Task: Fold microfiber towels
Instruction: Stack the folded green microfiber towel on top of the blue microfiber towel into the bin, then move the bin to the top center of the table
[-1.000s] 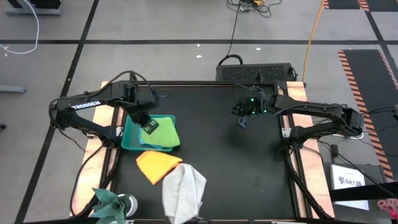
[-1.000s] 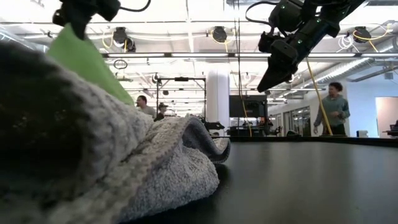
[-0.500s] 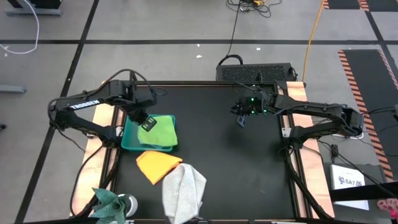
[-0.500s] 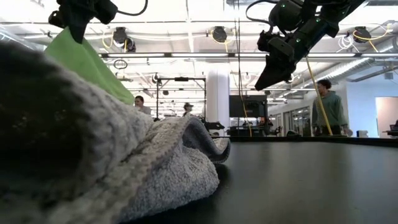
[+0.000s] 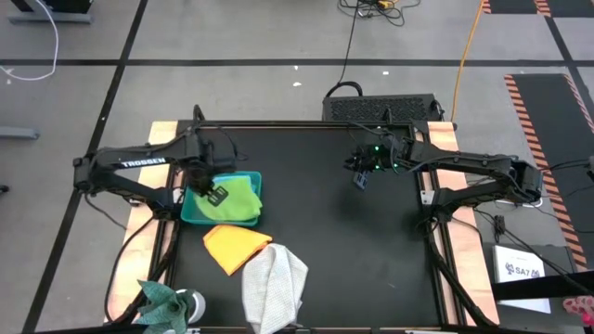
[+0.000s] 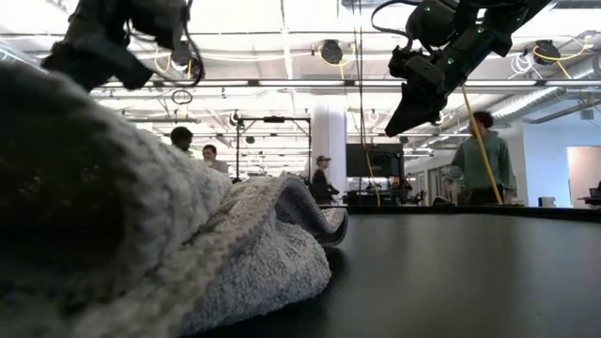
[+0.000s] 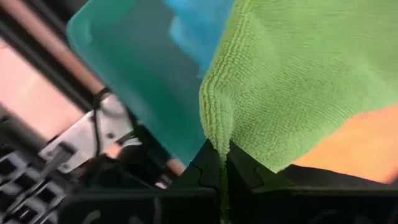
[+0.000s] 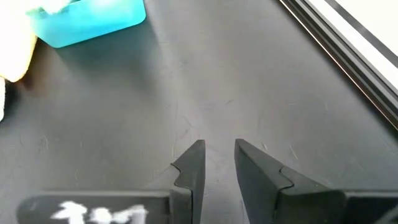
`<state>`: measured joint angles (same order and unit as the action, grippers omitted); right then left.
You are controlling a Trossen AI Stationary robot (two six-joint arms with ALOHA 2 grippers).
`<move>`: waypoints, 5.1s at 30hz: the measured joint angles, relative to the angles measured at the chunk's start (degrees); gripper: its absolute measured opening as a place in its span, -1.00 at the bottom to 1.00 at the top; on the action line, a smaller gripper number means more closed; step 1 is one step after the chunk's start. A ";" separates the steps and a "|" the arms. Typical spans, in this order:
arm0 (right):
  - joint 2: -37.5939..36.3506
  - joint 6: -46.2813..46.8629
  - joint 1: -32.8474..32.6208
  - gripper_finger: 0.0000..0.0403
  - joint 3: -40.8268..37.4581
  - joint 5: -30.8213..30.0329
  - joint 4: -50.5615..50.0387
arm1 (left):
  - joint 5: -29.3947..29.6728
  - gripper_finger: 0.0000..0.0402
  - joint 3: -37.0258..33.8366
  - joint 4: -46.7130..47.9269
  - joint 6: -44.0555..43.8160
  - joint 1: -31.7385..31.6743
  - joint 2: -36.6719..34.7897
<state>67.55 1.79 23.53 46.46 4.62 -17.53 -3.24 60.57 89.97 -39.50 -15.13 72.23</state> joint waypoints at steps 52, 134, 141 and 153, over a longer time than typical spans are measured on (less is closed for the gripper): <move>2.37 4.46 -2.01 -0.76 0.11 11.35 20.26 | 23.62 -0.14 -1.43 -7.11 -8.65 -3.55 0.09; 60.78 -44.28 -16.52 -1.00 59.06 13.20 2.53 | 39.30 -0.98 15.72 -1.77 -24.13 6.90 -2.78; 61.46 -43.33 -15.45 -1.00 59.10 13.20 2.94 | 39.30 -0.96 15.70 -1.81 -24.31 6.90 -2.78; 63.12 -41.77 -13.58 -1.00 59.19 13.46 2.54 | 39.20 -0.99 15.70 -3.74 -24.09 6.92 -2.78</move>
<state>130.67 -39.98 9.95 105.65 18.09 -14.99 35.96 76.27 86.24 -63.59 -8.21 69.45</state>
